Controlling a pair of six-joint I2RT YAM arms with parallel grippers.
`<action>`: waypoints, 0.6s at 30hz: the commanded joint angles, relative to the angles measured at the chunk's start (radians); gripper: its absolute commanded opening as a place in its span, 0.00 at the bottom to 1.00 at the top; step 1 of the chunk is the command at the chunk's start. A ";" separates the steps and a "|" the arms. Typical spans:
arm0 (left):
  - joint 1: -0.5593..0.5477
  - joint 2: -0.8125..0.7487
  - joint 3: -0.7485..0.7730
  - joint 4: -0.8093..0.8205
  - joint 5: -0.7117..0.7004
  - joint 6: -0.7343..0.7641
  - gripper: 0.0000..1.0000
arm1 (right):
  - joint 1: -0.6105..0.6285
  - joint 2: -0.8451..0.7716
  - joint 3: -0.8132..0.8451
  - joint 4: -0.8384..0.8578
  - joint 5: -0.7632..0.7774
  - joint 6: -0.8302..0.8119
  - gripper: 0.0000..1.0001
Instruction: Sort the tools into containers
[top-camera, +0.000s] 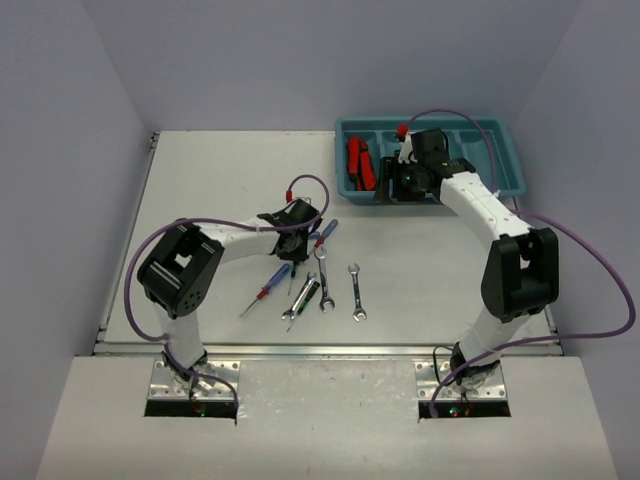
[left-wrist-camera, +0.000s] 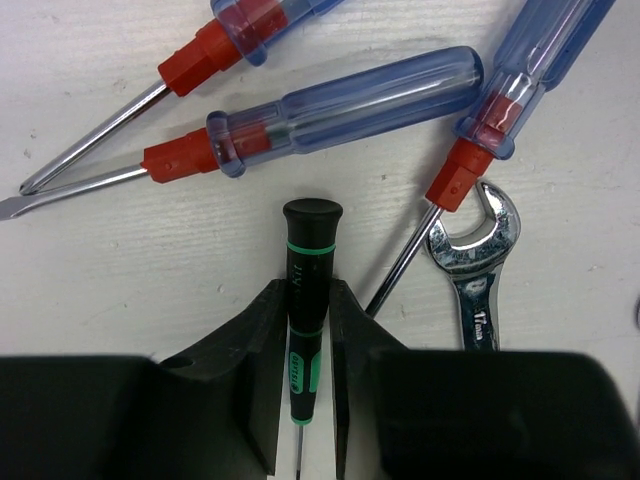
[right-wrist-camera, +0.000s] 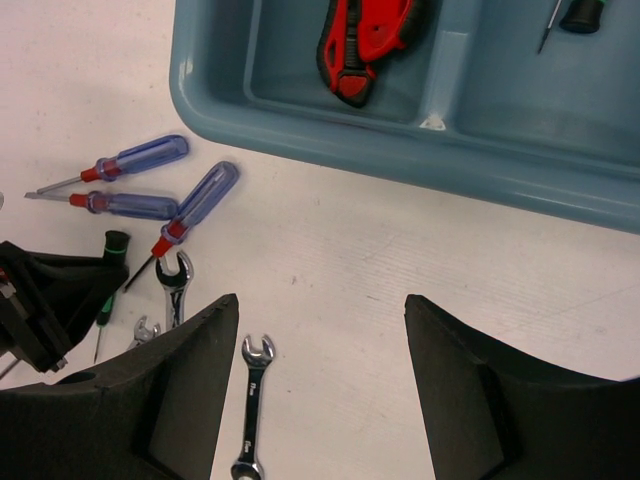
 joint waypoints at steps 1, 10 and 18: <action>-0.028 -0.135 0.004 -0.031 -0.026 -0.035 0.00 | 0.010 -0.058 -0.037 0.078 -0.131 0.033 0.70; -0.065 -0.396 -0.052 0.109 0.011 -0.192 0.00 | 0.065 -0.198 -0.379 0.606 -0.655 0.204 0.81; -0.065 -0.491 -0.197 0.576 0.333 -0.405 0.00 | 0.158 -0.190 -0.500 0.934 -0.821 0.356 0.65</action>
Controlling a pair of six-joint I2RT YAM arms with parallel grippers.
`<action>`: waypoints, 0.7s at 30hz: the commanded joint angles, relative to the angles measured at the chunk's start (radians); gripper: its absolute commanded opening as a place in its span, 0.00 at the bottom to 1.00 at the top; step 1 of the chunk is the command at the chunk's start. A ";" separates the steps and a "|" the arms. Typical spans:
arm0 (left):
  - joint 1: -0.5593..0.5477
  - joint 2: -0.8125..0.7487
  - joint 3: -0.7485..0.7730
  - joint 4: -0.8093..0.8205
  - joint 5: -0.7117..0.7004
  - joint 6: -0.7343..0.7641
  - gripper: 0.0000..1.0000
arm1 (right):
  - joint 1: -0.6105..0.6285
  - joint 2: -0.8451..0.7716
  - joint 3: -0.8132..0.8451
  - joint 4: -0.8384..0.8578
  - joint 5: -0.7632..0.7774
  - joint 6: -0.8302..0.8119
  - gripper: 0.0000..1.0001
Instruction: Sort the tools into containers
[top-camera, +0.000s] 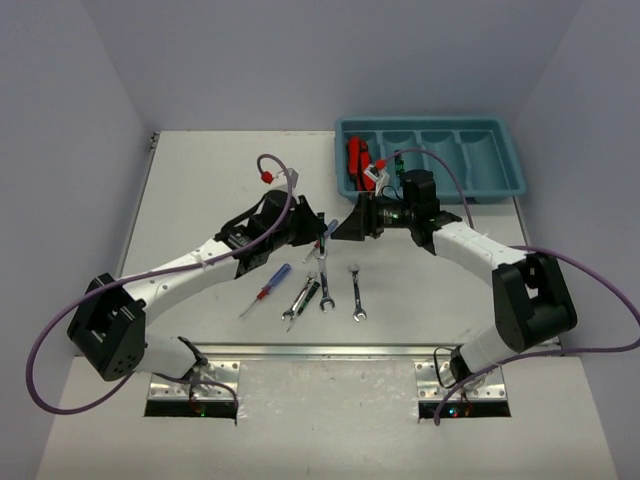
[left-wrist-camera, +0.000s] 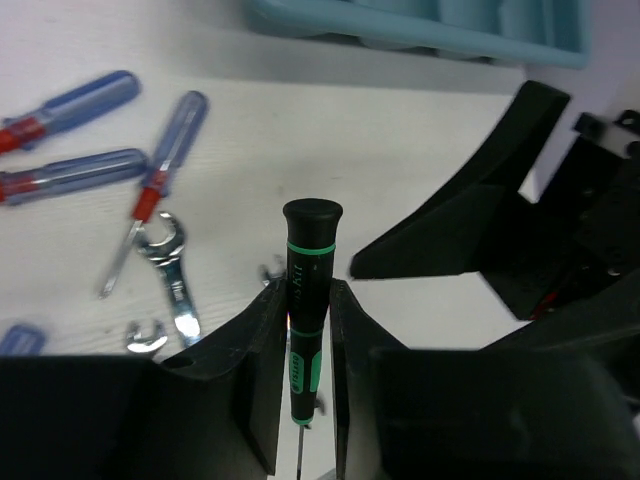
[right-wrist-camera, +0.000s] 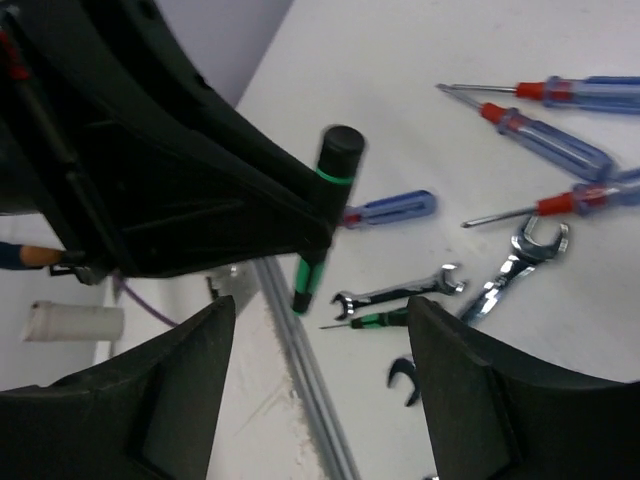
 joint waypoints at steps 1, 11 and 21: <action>-0.003 -0.005 -0.029 0.320 0.237 -0.140 0.00 | 0.043 0.005 0.008 0.221 -0.110 0.078 0.59; -0.003 -0.022 -0.096 0.439 0.242 -0.183 0.00 | 0.054 0.004 -0.012 0.219 -0.076 0.084 0.37; -0.004 -0.058 -0.086 0.401 0.167 -0.150 0.00 | 0.062 0.015 -0.031 0.273 -0.097 0.129 0.38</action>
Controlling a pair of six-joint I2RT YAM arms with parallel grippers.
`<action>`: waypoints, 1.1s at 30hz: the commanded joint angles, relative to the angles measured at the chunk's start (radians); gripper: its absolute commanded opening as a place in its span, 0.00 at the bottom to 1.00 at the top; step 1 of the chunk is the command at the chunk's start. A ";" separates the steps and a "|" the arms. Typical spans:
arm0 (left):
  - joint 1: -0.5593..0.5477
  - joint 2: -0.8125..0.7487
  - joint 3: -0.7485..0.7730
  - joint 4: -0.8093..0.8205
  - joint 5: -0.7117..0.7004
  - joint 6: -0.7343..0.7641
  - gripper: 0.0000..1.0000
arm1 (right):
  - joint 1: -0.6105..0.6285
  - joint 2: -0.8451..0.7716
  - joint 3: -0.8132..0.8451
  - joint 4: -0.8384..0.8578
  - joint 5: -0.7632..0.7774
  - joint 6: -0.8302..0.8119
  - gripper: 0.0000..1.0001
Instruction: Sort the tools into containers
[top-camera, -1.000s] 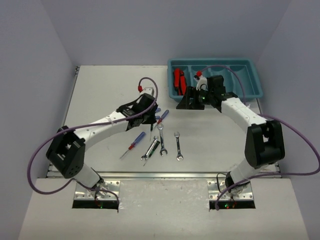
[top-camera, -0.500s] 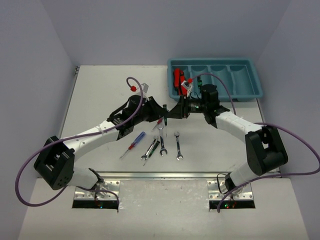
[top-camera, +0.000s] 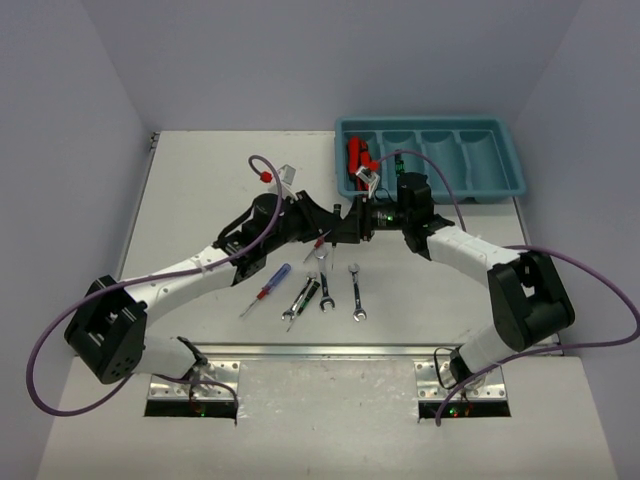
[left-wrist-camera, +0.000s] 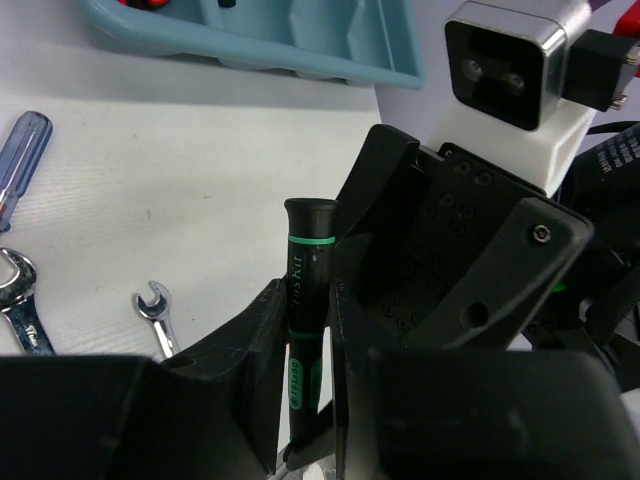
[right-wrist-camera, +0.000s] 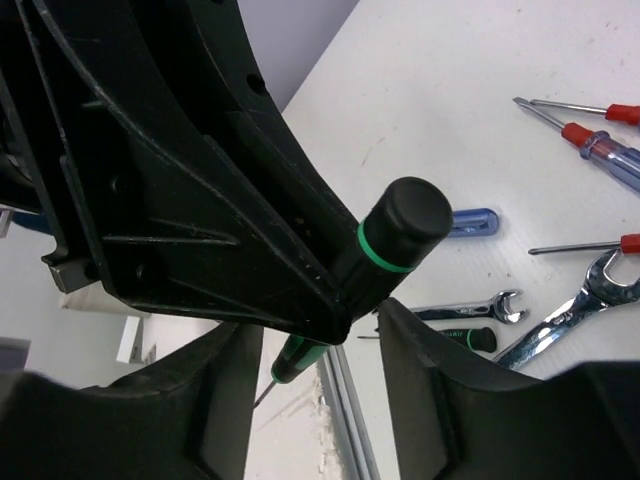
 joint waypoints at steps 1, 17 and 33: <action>-0.013 -0.037 0.010 0.086 0.001 0.001 0.00 | 0.008 0.007 0.007 0.083 -0.016 0.024 0.28; -0.009 -0.123 0.227 -0.631 -0.529 0.269 1.00 | -0.184 0.170 0.492 -0.757 0.674 -0.322 0.00; -0.012 -0.190 0.104 -0.782 -0.496 0.404 1.00 | -0.283 0.813 1.446 -1.099 0.968 -0.558 0.54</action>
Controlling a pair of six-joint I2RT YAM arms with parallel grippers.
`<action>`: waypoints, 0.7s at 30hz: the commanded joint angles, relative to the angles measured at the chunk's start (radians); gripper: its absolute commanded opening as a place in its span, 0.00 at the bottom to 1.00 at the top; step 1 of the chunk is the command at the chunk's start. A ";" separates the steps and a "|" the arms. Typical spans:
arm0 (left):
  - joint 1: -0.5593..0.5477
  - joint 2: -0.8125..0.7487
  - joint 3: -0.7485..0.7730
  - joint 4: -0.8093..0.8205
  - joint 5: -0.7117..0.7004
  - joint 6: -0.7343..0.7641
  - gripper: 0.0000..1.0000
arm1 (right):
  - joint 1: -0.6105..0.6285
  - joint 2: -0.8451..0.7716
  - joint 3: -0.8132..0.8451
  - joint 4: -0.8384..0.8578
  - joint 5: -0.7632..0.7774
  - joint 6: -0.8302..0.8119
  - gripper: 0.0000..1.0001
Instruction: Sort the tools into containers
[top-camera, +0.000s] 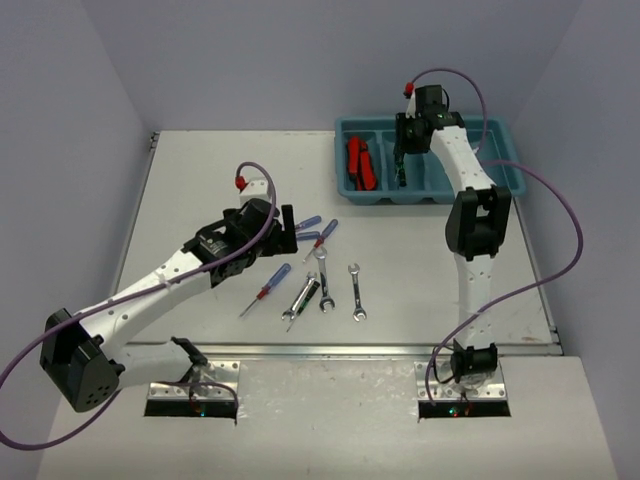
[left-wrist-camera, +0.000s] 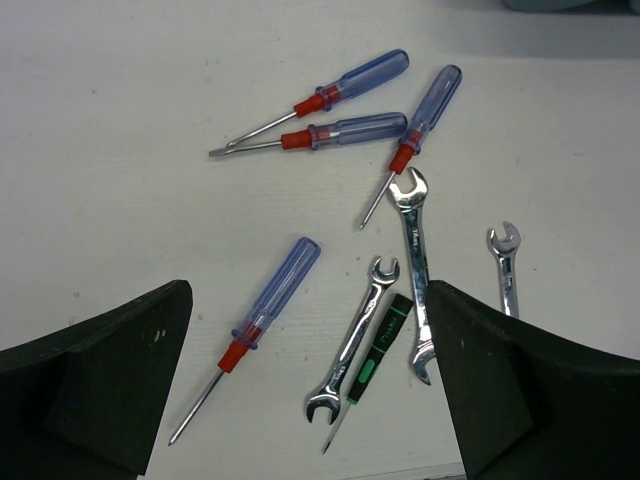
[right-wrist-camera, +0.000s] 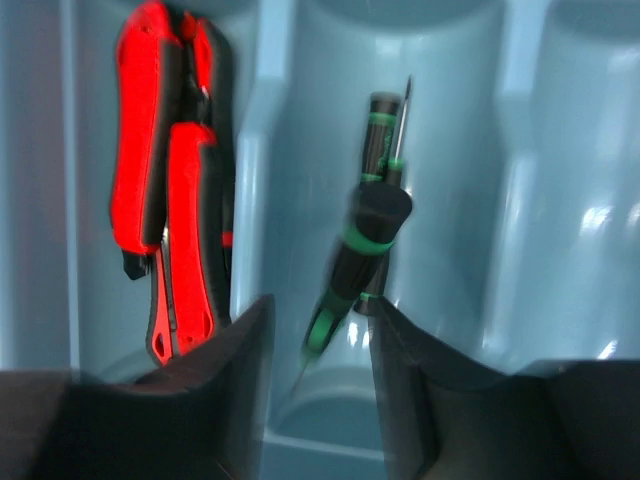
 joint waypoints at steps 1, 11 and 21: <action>-0.002 -0.002 -0.039 0.009 0.005 0.046 1.00 | 0.009 -0.010 0.021 -0.021 0.044 -0.039 0.65; -0.009 0.085 -0.053 0.153 0.234 0.083 1.00 | 0.127 -0.497 -0.561 0.085 -0.047 -0.012 0.80; -0.122 0.375 0.015 0.125 0.212 0.080 0.62 | 0.170 -0.940 -1.015 0.136 -0.155 0.073 0.80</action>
